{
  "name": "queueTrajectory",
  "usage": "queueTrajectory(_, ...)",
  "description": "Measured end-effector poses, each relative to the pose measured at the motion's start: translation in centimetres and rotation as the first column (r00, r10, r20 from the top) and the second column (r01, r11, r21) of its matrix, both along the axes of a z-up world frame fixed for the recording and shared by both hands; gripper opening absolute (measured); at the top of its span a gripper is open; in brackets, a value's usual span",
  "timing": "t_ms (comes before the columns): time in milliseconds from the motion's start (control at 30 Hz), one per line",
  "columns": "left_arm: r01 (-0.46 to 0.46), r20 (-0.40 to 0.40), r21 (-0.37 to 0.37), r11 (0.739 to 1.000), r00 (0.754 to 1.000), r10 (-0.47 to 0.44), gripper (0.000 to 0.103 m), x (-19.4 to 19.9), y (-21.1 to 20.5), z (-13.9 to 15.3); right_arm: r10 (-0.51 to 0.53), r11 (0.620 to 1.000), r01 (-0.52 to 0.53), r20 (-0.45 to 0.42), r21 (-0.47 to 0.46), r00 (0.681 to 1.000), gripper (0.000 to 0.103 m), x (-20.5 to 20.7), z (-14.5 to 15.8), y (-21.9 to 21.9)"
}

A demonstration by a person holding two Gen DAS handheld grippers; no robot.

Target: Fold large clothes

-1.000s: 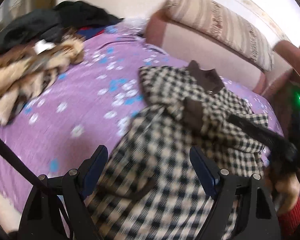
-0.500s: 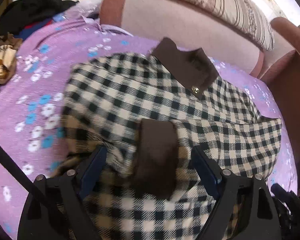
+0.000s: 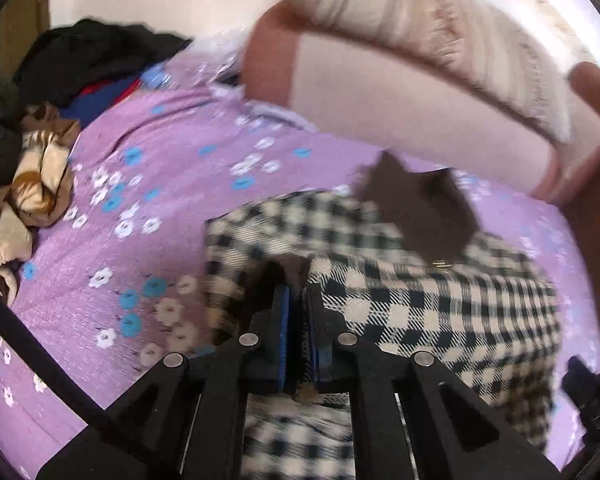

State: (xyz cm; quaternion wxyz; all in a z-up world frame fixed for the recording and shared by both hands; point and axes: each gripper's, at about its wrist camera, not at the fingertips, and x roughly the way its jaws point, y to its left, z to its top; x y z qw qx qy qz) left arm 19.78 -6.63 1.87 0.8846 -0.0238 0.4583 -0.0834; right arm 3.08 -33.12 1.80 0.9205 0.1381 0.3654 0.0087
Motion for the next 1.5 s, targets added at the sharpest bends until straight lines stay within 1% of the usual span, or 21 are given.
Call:
queueTrajectory(167,-0.069,-0.032,0.145,0.987,0.997,0.074,0.008,2.0,1.8,-4.1,-0.018,1.0,0.018,-0.101,-0.004,0.995,0.054,5.4,-2.9,-0.3)
queueTrajectory(233,-0.082,-0.05,0.172,0.982,0.994,0.092,0.009,2.3,2.4,-5.7,-0.036,0.999,0.037,-0.154,0.004,0.987,0.054,7.0,-4.8,-0.9)
queueTrajectory(267,-0.084,-0.046,0.174,0.981,0.995,0.093,0.011,2.2,2.6,-6.0,-0.045,0.999,0.047,-0.176,0.011,0.983,0.054,7.5,-5.7,-1.3)
queueTrajectory(333,-0.093,-0.008,0.205,0.974,0.995,0.097,0.025,1.8,2.6,-6.1,-0.05,0.998,0.054,-0.191,0.013,0.98,0.054,8.0,-6.7,-1.5)
queueTrajectory(400,-0.09,-0.005,0.229,0.969,0.996,0.094,0.031,1.6,2.7,-5.7,-0.046,0.999,0.043,-0.191,-0.021,0.98,0.054,8.1,-6.9,-1.1)
queueTrajectory(467,-0.08,-0.016,0.206,0.975,0.996,0.085,0.031,1.2,3.1,-5.0,-0.039,0.999,0.032,-0.196,-0.041,0.98,0.054,8.0,-6.6,-0.9)
queueTrajectory(500,-0.074,-0.015,0.188,0.979,0.997,0.078,0.035,0.5,3.5,-4.2,-0.035,0.999,0.03,-0.19,-0.026,0.981,0.054,7.5,-6.0,-1.0)
queueTrajectory(633,-0.05,0.041,0.186,0.981,0.998,0.043,0.068,-3.7,4.8,-1.6,-0.038,0.998,0.044,-0.13,0.049,0.991,0.054,2.9,-3.5,-2.2)
queueTrajectory(700,-0.031,0.067,0.192,0.981,0.998,0.018,0.076,-6.7,5.6,-0.7,-0.059,0.996,0.066,-0.118,0.061,0.991,0.056,-0.4,-2.9,-3.2)
queueTrajectory(767,-0.01,0.055,0.201,0.979,0.998,-0.001,0.079,-9.2,6.6,-0.8,-0.085,0.993,0.095,-0.131,0.073,0.988,0.057,-3.8,-3.1,-4.5)
queueTrajectory(900,0.041,-0.031,0.211,0.977,0.999,-0.035,0.079,-13.7,8.8,-2.8,-0.142,0.978,0.169,-0.197,0.125,0.97,0.058,-10.8,-5.1,-7.2)
queueTrajectory(1000,0.042,-0.09,0.179,0.983,0.996,-0.026,0.079,-16.1,10.6,-4.6,-0.14,0.936,0.208,-0.242,0.285,0.96,0.058,-14.7,-7.7,-8.7)
queueTrajectory(1033,0.051,-0.128,0.145,0.988,0.991,-0.032,0.079,-16.9,11.1,-5.3,-0.134,0.917,0.204,-0.217,0.342,0.967,0.058,-16.0,-8.0,-8.9)
queueTrajectory(1067,0.057,-0.139,0.118,0.991,0.989,-0.04,0.079,-17.7,11.4,-5.9,-0.124,0.9,0.197,-0.206,0.388,0.971,0.058,-16.9,-8.3,-8.9)
queueTrajectory(1100,0.059,-0.112,0.112,0.992,0.993,-0.046,0.079,-18.4,11.6,-5.9,-0.106,0.883,0.185,-0.201,0.432,0.974,0.058,-17.5,-8.6,-8.9)
queueTrajectory(1167,0.091,-0.123,0.061,0.994,0.989,-0.083,0.078,-19.9,11.7,-5.9,-0.039,0.812,0.138,-0.183,0.567,0.982,0.058,-18.3,-9.8,-8.2)
queueTrajectory(1200,0.11,-0.123,0.013,0.994,0.987,-0.108,0.074,-21.0,11.8,-5.8,-0.017,0.781,0.122,-0.174,0.612,0.985,0.058,-18.6,-10.3,-7.8)
queueTrajectory(1233,0.126,-0.125,-0.041,0.991,0.984,-0.13,0.07,-22.1,11.8,-5.8,-0.009,0.759,0.108,-0.155,0.642,0.988,0.058,-19.2,-10.7,-7.4)
queueTrajectory(1300,0.141,-0.122,-0.114,0.983,0.98,-0.154,0.068,-24.1,12.0,-5.8,0.008,0.744,0.087,-0.139,0.662,0.99,0.058,-19.8,-10.8,-6.6)
queueTrajectory(1433,0.157,-0.112,-0.202,0.967,0.977,-0.182,0.068,-27.8,12.4,-5.7,0.066,0.695,0.043,-0.124,0.718,0.99,0.058,-21.4,-11.5,-5.2)
queueTrajectory(1500,0.156,-0.109,-0.221,0.963,0.977,-0.184,0.068,-29.0,12.2,-5.8,0.091,0.677,0.027,-0.12,0.735,0.989,0.058,-22.2,-11.8,-4.5)
